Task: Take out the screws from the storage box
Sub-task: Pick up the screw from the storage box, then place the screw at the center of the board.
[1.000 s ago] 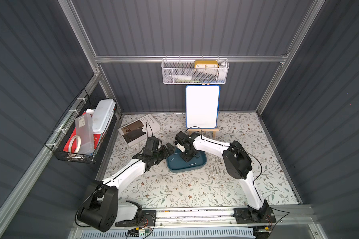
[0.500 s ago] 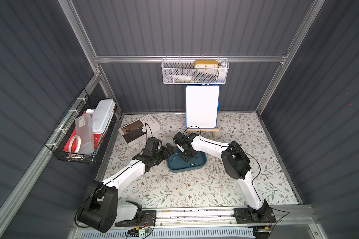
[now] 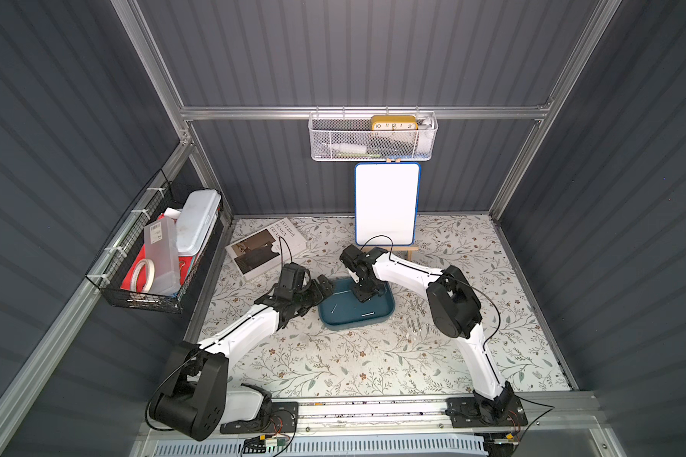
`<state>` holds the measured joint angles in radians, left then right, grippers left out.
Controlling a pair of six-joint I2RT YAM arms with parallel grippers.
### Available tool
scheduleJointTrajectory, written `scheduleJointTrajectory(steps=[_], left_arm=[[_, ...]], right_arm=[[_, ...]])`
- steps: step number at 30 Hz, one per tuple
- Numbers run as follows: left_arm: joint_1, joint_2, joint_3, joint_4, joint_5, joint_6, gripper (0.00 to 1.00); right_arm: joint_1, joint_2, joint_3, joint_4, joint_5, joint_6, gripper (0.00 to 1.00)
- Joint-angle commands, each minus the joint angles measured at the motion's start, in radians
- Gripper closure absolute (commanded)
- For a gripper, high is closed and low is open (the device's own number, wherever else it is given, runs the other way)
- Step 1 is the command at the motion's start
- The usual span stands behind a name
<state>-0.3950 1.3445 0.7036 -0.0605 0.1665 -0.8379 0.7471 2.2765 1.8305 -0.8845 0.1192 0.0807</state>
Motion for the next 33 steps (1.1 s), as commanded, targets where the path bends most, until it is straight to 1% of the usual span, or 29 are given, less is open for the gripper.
scheduleJointTrajectory(steps=[1,6,11,15,19,20,23,33], left_arm=[[-0.014,0.025,-0.019,0.013,0.027,0.007,0.06],[-0.037,0.051,-0.012,0.012,0.023,0.011,0.11],[-0.042,0.059,-0.007,-0.008,-0.007,0.025,0.12],[-0.043,0.066,0.0,-0.022,-0.006,0.033,0.17],[-0.044,0.061,0.003,-0.056,-0.038,0.024,0.18],[-0.044,0.059,0.003,-0.059,-0.039,0.02,0.21],[-0.049,0.049,-0.001,-0.068,-0.04,-0.007,0.26],[-0.083,0.06,0.047,-0.17,-0.091,-0.029,0.28]], right_arm=[[0.005,-0.031,0.004,-0.022,-0.008,0.015,0.96],[0.005,-0.057,0.018,-0.037,-0.004,0.02,0.96],[0.003,-0.105,0.01,-0.029,0.001,0.022,0.96],[0.003,-0.133,0.009,-0.041,0.004,0.041,0.96],[-0.001,-0.17,-0.011,-0.042,0.02,0.059,0.96],[-0.004,-0.182,-0.016,-0.047,0.022,0.067,0.96],[-0.02,-0.226,-0.048,-0.048,0.028,0.09,0.96],[-0.107,-0.42,-0.235,-0.018,0.079,0.15,0.96]])
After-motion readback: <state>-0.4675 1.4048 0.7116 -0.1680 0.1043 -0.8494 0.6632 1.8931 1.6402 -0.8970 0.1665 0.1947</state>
